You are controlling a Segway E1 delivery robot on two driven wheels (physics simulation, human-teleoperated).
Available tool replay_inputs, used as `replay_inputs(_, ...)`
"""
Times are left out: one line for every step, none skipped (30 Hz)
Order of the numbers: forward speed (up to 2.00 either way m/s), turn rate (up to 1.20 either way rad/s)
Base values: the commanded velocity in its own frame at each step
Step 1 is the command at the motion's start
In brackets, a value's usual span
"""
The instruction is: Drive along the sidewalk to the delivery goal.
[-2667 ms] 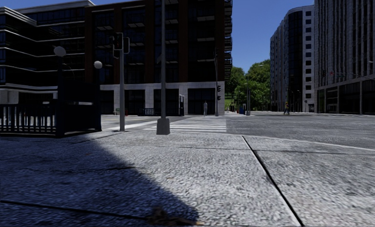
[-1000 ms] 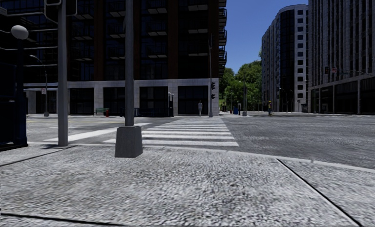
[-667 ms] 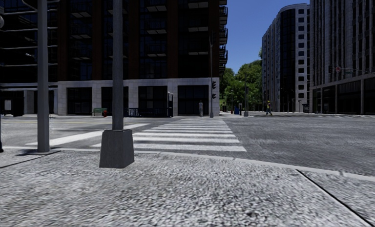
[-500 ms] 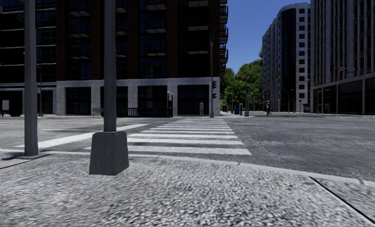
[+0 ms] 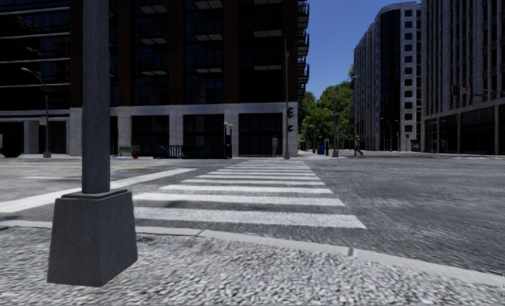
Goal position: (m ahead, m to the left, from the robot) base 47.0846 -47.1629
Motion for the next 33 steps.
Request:
replay_inputs(1.63,0.00)
replay_inputs(1.63,0.00)
replay_inputs(1.63,0.00)
replay_inputs(1.63,0.00)
replay_inputs(1.63,0.00)
replay_inputs(1.63,0.00)
replay_inputs(1.63,0.00)
replay_inputs(1.63,0.00)
replay_inputs(1.63,0.00)
replay_inputs(1.63,0.00)
replay_inputs(1.63,0.00)
replay_inputs(1.63,0.00)
replay_inputs(1.63,0.00)
replay_inputs(1.63,0.00)
replay_inputs(1.63,0.00)
replay_inputs(1.63,0.00)
replay_inputs(1.63,0.00)
replay_inputs(1.63,0.00)
replay_inputs(1.63,0.00)
replay_inputs(1.63,0.00)
replay_inputs(1.63,0.00)
replay_inputs(1.63,0.00)
replay_inputs(1.63,0.00)
replay_inputs(1.63,-0.11)
replay_inputs(1.63,-0.11)
replay_inputs(1.63,-0.60)
replay_inputs(1.63,-0.74)
replay_inputs(1.63,-0.78)
replay_inputs(1.63,-0.79)
replay_inputs(1.63,-0.79)
replay_inputs(1.63,0.00)
replay_inputs(1.63,0.00)
replay_inputs(1.63,0.00)
